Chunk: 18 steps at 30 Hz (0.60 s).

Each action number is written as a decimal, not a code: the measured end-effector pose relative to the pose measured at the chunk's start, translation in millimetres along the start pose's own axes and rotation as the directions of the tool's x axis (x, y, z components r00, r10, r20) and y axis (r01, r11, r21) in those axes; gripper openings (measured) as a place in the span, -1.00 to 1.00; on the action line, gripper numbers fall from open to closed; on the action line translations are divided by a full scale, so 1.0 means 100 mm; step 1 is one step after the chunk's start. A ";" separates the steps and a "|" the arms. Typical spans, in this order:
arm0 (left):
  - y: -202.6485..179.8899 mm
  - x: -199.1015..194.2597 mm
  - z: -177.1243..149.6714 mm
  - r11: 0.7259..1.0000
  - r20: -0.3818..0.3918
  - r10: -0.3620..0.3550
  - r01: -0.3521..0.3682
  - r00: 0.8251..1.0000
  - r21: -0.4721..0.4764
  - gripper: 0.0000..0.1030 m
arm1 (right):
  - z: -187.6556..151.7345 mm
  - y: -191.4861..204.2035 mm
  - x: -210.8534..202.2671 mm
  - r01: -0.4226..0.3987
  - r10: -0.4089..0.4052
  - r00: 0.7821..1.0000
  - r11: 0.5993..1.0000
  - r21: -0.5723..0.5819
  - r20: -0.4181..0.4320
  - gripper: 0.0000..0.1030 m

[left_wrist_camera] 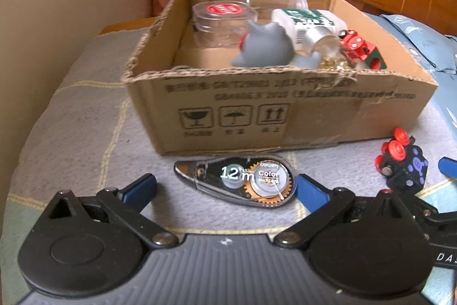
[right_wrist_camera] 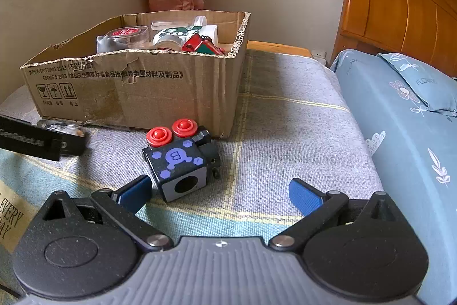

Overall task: Organize rigid objects
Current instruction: 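Grasp the grey tape dispenser with left tool while right tool approaches the black cube, then close right tool around the black cube with red buttons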

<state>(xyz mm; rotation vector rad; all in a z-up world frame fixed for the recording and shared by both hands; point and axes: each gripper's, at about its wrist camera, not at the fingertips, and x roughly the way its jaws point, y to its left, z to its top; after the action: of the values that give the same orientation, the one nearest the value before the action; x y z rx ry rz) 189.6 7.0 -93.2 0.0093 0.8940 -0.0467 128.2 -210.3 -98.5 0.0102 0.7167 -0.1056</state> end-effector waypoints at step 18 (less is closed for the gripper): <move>-0.02 -0.03 -0.06 0.982 0.075 -0.125 0.113 0.989 0.149 0.75 | 0.09 0.05 0.03 -0.073 0.071 0.996 0.995 -0.064 -0.046 1.00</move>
<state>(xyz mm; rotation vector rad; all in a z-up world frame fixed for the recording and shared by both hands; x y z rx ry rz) 183.0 5.3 -94.0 0.0885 0.8043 -0.2226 136.2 -205.8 -93.9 -0.0246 0.7628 -0.0127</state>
